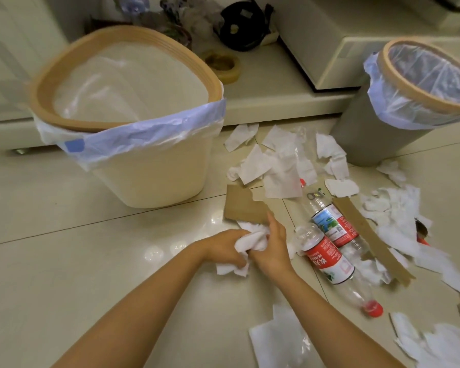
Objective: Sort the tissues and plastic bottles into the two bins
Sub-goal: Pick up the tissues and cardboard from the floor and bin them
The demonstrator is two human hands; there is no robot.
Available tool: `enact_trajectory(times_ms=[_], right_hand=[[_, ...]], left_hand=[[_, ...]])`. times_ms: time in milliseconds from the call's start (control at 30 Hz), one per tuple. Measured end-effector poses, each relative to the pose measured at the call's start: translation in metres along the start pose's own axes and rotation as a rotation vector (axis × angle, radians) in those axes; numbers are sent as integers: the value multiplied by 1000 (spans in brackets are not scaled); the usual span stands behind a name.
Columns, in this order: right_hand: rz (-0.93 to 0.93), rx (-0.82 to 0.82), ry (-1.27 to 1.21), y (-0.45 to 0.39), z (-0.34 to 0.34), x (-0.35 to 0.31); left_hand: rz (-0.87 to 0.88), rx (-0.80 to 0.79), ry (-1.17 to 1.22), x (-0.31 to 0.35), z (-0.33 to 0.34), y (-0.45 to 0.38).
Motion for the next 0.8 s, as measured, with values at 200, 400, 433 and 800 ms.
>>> enact_trajectory(times_ms=[200, 400, 433, 800], right_hand=[[-133, -121, 130, -2, 0, -11], [-81, -10, 127, -5, 2, -24], [-100, 4, 117, -4, 1, -27], [-251, -116, 179, -31, 4, -63]], left_hand=[[30, 47, 228, 4, -8, 21], [47, 247, 401, -1, -19, 38], [44, 280, 414, -2, -21, 41], [-62, 719, 587, -33, -57, 92]])
Point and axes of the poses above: each hand's wrist, its own y-axis away from the middle knuckle, its own z-axis out of the palm, x = y × z, the point moved 1 cm from there along -y, towards the middle knuckle, and after that the axes turned 4 degrees about y, right-handed, at the moved point
